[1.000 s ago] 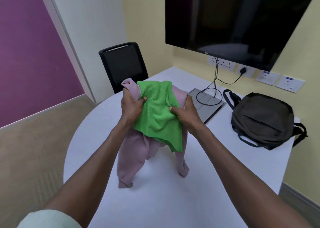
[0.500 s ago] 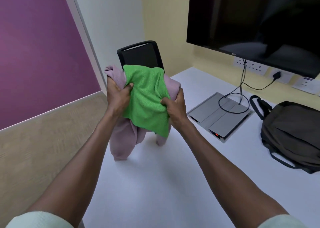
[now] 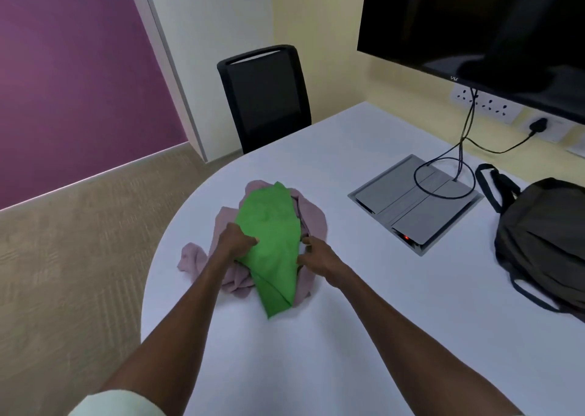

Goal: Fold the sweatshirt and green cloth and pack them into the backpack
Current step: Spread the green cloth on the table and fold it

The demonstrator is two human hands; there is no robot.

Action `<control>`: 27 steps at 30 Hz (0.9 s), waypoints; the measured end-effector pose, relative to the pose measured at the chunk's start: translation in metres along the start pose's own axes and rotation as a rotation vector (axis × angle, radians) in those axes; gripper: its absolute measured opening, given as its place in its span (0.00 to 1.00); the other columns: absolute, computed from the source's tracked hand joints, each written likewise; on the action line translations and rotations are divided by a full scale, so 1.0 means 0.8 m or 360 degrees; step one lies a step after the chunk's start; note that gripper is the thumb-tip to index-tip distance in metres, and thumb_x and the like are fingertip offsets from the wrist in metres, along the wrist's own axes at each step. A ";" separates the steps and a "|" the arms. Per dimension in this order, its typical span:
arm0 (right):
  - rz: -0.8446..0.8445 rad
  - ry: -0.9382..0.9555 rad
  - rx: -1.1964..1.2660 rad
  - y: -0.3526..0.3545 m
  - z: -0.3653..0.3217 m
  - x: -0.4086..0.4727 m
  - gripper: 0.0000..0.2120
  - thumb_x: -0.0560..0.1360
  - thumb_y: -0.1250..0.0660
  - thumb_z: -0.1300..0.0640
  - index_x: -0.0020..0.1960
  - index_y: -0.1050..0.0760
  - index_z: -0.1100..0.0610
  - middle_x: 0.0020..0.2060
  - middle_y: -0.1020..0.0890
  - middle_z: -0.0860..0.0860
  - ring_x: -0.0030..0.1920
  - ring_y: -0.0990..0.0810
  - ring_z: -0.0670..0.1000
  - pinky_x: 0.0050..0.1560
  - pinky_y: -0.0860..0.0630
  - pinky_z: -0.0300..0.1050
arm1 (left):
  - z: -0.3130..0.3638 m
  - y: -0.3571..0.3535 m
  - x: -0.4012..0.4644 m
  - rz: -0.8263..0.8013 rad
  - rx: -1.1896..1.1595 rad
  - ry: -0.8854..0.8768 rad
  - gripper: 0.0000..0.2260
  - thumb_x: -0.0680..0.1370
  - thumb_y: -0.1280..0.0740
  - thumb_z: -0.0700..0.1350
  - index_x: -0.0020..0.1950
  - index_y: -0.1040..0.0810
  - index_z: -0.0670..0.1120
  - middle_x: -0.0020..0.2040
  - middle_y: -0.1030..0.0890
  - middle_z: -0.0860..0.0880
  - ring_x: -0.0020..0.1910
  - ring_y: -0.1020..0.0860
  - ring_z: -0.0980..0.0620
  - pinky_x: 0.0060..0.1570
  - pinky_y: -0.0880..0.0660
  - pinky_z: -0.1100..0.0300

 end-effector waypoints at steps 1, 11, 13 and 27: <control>0.0002 0.0004 -0.0027 -0.004 0.006 0.006 0.27 0.76 0.34 0.68 0.74 0.35 0.64 0.68 0.27 0.60 0.59 0.26 0.54 0.54 0.29 0.44 | -0.014 -0.010 0.008 0.0006 -0.0026 0.0045 0.24 0.72 0.24 0.46 0.62 0.26 0.36 0.57 0.19 0.38 0.54 0.20 0.39 0.55 0.21 0.44; 0.0044 0.0050 -0.0113 -0.024 0.037 0.041 0.19 0.74 0.33 0.64 0.66 0.25 0.60 0.62 0.22 0.58 0.57 0.22 0.54 0.60 0.24 0.47 | -0.038 -0.029 -0.039 0.0528 -0.0817 0.0692 0.30 0.78 0.34 0.35 0.76 0.46 0.38 0.72 0.34 0.35 0.64 0.28 0.35 0.57 0.24 0.44; 0.0052 0.0039 -0.0124 -0.026 0.041 0.043 0.19 0.75 0.34 0.63 0.65 0.25 0.60 0.61 0.21 0.57 0.59 0.22 0.55 0.60 0.24 0.47 | -0.042 -0.030 -0.038 0.0548 -0.0914 0.0706 0.27 0.81 0.40 0.37 0.78 0.48 0.37 0.71 0.32 0.35 0.64 0.27 0.35 0.60 0.25 0.42; 0.0509 0.0409 -0.0781 -0.047 0.000 0.018 0.45 0.67 0.26 0.39 0.72 0.41 0.61 0.63 0.30 0.59 0.60 0.27 0.61 0.56 0.24 0.59 | 0.051 -0.030 -0.100 0.0550 -0.0948 -0.0093 0.18 0.70 0.30 0.41 0.60 0.17 0.43 0.41 0.15 0.49 0.44 0.16 0.48 0.52 0.19 0.52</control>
Point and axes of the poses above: each hand's wrist, its own x-axis towards the middle knuckle, its own y-axis out of the back of the hand, z = x × y, the point moved 6 cm from there along x, towards the middle knuckle
